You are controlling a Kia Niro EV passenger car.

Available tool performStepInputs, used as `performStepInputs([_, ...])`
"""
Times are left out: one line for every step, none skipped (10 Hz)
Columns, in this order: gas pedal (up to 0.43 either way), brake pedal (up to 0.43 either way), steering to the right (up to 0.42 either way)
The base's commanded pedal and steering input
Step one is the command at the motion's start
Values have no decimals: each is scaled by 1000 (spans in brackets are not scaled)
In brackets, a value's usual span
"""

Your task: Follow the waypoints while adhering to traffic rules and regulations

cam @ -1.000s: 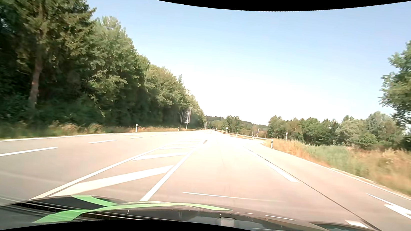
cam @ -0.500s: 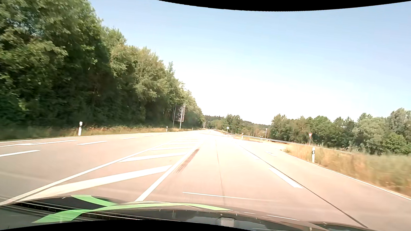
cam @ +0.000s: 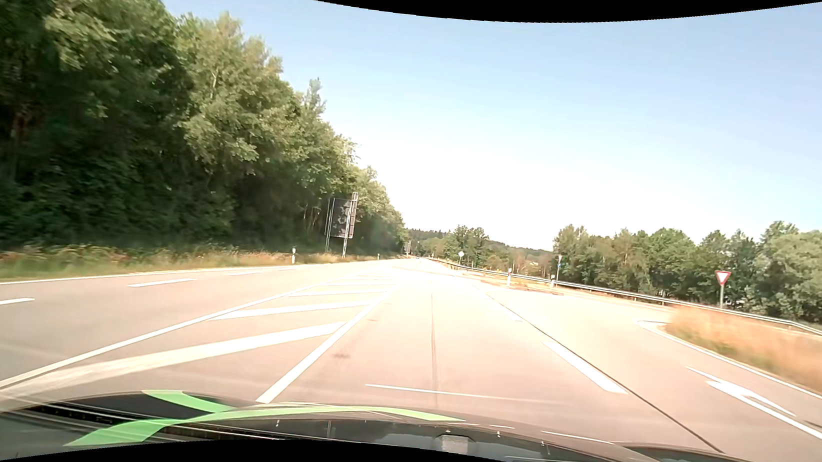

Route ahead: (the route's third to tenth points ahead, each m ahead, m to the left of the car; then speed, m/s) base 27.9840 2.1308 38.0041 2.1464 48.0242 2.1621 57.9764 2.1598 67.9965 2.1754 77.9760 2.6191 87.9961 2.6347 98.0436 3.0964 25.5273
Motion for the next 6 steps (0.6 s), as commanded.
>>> performStepInputs([197,0,-3])
performStepInputs([197,0,-3])
performStepInputs([209,0,-3])
performStepInputs([228,0,-3])
performStepInputs([248,0,-2])
performStepInputs([280,0,-1])
